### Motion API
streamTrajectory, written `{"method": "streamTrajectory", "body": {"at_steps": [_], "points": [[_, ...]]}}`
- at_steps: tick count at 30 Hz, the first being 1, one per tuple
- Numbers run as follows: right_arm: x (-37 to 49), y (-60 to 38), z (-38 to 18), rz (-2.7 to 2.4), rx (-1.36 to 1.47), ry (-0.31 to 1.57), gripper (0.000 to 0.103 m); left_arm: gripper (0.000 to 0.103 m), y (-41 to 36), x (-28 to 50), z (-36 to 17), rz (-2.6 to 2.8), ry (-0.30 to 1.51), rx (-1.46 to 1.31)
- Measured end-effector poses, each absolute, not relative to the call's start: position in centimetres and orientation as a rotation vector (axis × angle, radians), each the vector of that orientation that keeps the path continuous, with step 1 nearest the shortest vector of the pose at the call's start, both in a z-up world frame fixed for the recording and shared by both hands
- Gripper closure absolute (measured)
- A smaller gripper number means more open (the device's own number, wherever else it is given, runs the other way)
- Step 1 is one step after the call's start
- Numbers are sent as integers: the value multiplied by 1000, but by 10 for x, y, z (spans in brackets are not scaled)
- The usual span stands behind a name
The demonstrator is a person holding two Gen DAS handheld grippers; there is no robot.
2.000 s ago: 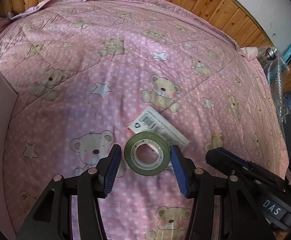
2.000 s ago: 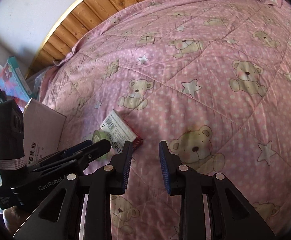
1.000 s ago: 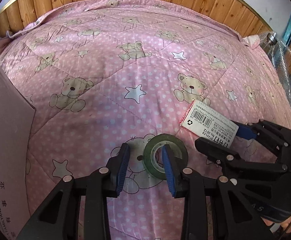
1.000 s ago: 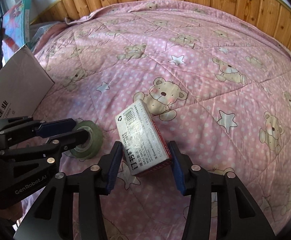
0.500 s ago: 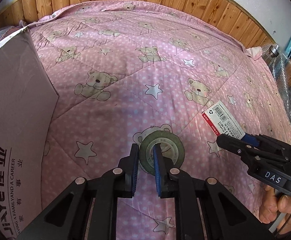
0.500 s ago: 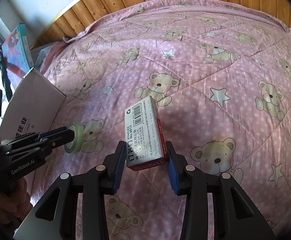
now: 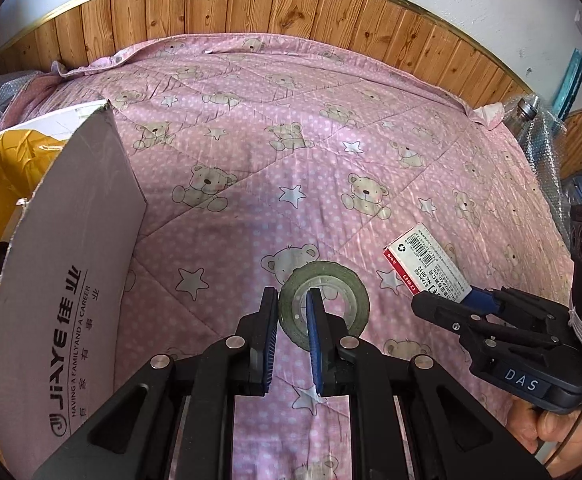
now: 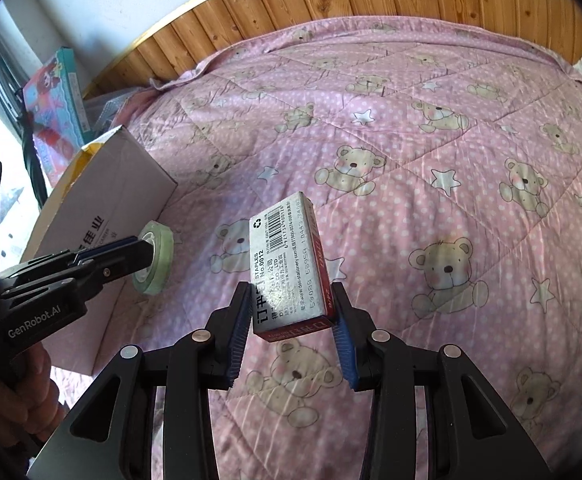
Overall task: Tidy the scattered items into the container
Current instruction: 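Lift and carry the tape roll and staple box over the box with both tools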
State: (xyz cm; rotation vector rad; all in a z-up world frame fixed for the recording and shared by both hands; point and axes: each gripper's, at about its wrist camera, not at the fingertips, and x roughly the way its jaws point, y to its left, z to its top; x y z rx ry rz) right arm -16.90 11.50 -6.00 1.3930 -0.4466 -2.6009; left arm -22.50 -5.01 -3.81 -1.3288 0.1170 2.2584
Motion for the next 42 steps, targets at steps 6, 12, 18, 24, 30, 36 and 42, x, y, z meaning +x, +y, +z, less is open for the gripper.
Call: {"method": "streamTrajectory", "body": {"at_steps": [6, 12, 18, 24, 30, 36, 42], "points": [[-143, 96, -37, -2608, 1348, -422, 63, 88, -63, -199, -12, 2281, 110, -1279], [-119, 78, -17, -2610, 1302, -399, 63, 88, -79, -174, 12, 2311, 101, -1232], [-99, 62, 6, -2620, 1251, -368, 63, 88, -96, -150, 36, 2343, 90, -1176], [-83, 43, 28, -2630, 1203, -326, 63, 88, -113, -132, 56, 2375, 74, -1125], [-67, 25, 42, -2634, 1171, -301, 63, 88, -131, -115, 70, 2397, 56, -1088], [-50, 9, 52, -2638, 1146, -278, 63, 88, -146, -99, 83, 2411, 37, -1050], [-34, -3, 66, -2655, 1112, -252, 63, 88, -158, -84, 96, 2421, 24, -1008]]}}
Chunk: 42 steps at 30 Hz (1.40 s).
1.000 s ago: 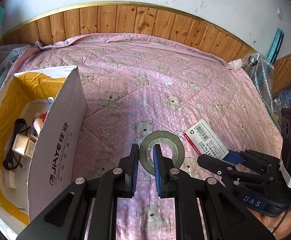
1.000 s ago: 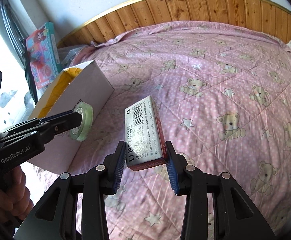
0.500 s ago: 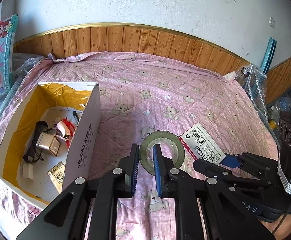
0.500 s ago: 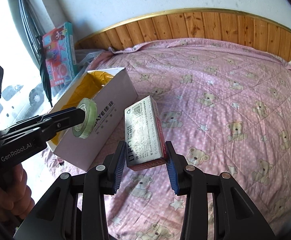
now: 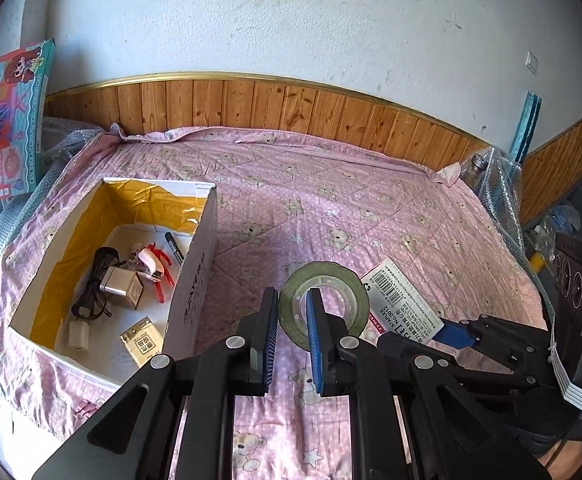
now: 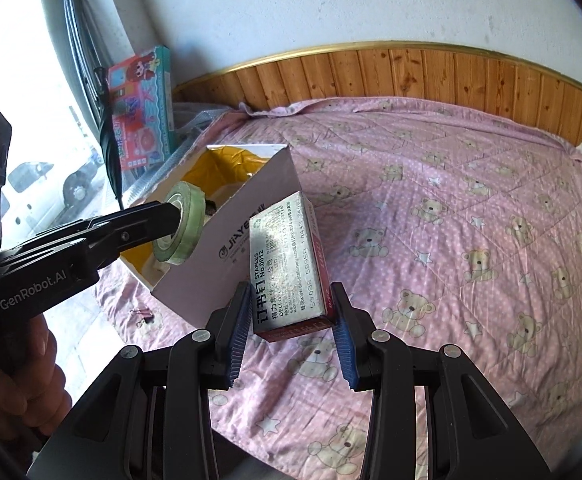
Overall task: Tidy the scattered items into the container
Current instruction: 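Lift and carry the tape roll and staple box over the box with both tools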
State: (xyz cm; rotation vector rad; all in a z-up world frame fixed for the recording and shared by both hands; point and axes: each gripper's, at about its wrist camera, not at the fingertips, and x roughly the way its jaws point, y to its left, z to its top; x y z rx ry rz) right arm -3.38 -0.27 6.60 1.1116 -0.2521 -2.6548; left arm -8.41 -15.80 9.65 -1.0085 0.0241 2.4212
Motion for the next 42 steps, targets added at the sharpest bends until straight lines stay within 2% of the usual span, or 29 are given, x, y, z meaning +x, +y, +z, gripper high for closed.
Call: {"method": "streamTrajectory", "body": {"at_steps": [22, 42], "points": [[5, -48, 99, -2677, 1036, -144, 63, 88, -204, -47, 126, 2453, -34, -900], [0, -71, 109, -2663, 1019, -67, 63, 88, -237, -49, 133, 2477, -106, -869]]}}
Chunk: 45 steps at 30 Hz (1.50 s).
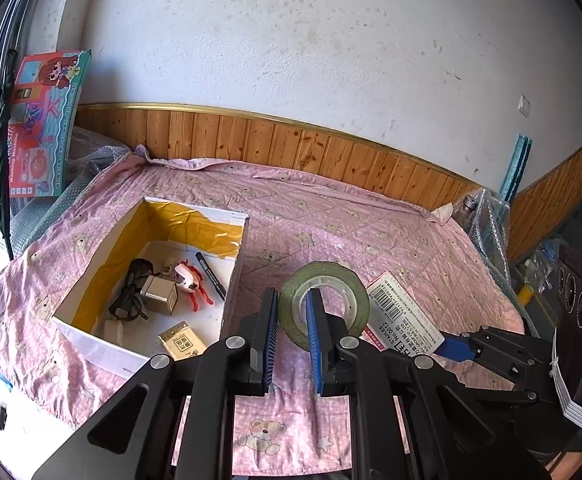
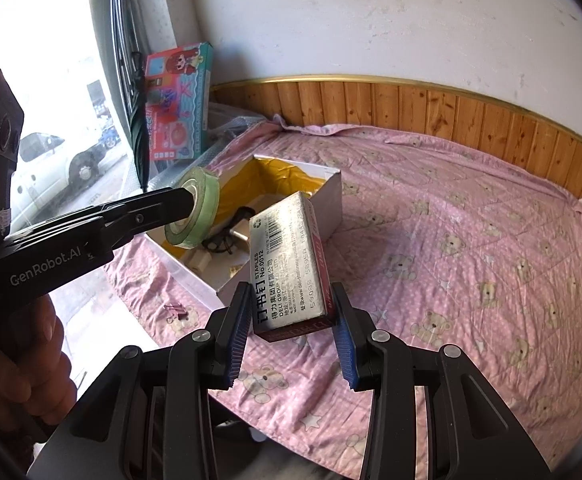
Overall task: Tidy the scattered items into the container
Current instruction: 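Lift and carry the tape roll and staple box over the box with both tools, then lower the tape roll and staple box into the box and open both tools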
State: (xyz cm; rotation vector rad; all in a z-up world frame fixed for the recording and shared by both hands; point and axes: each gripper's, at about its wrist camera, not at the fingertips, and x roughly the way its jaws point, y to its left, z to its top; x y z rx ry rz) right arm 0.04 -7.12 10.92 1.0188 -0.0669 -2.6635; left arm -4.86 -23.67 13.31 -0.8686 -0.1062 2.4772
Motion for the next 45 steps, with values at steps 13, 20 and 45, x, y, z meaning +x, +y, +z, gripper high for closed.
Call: {"method": "streamTrajectory", "body": {"at_steps": [13, 20, 45], "points": [[-13, -95, 109, -2634, 1035, -20, 63, 88, -257, -62, 126, 2489, -156, -889], [-27, -109, 105, -2612, 1048, 2, 63, 88, -271, -74, 119, 2495, -192, -913], [-117, -169, 82, -2494, 1106, 34, 63, 88, -344, -150, 73, 2602, -355, -1090]]}}
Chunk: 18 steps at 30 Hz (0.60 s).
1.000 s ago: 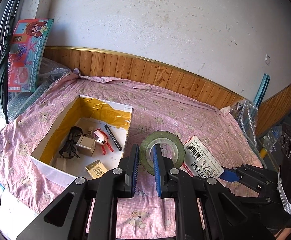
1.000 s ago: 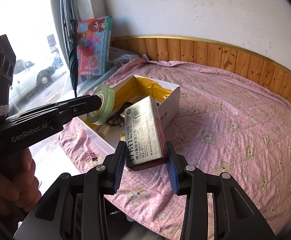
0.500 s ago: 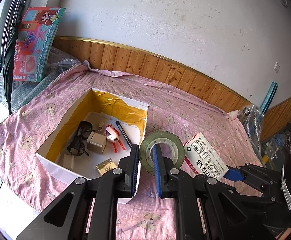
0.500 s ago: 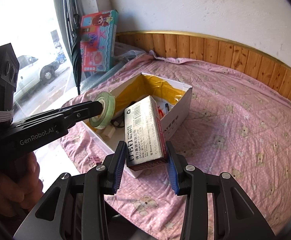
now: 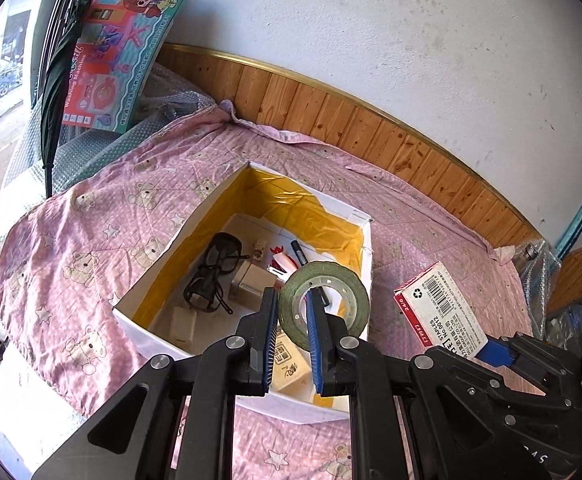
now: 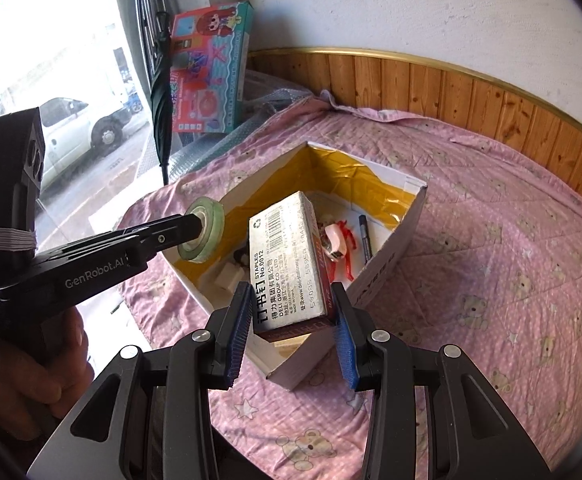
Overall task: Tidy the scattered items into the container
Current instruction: 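Lower the tape roll and staple box into the box and open both tools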
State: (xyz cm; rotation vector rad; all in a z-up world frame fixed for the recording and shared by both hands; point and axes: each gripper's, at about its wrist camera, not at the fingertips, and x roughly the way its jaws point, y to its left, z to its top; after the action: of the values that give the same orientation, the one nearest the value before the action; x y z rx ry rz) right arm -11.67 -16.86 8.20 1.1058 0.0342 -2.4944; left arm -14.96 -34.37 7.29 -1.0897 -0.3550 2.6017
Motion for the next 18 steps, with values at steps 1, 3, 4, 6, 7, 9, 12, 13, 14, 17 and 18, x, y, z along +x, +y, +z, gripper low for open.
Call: {"method": "streamTrajectory", "body": {"at_steps": [1, 3, 4, 6, 7, 9, 12, 13, 14, 17, 18], "points": [[-121, -171, 80, -2492, 1110, 36, 63, 88, -344, -155, 71, 2605, -356, -1100], [-131, -176, 76, -2483, 1120, 46, 63, 88, -345, -164, 66, 2604, -356, -1122], [-136, -178, 73, -2481, 1124, 51, 62, 88, -345, -169, 64, 2608, -354, -1134], [-146, -183, 68, -2470, 1136, 66, 62, 88, -344, -179, 58, 2610, -347, -1157], [-152, -187, 66, -2466, 1141, 79, 62, 88, -344, -183, 54, 2609, -343, -1168], [-161, -192, 61, -2457, 1148, 105, 62, 88, -346, -191, 47, 2612, -339, -1191], [-175, -197, 55, -2458, 1145, 133, 60, 87, -350, -203, 35, 2615, -340, -1233], [-178, -199, 53, -2457, 1147, 151, 58, 86, -351, -206, 32, 2614, -338, -1250], [-182, -200, 51, -2458, 1151, 162, 52, 80, -352, -210, 29, 2610, -338, -1264], [-191, -200, 45, -2453, 1174, 165, 49, 64, -355, -216, 24, 2615, -342, -1287], [-193, -200, 43, -2444, 1184, 161, 49, 64, -357, -217, 23, 2613, -347, -1290]]}}
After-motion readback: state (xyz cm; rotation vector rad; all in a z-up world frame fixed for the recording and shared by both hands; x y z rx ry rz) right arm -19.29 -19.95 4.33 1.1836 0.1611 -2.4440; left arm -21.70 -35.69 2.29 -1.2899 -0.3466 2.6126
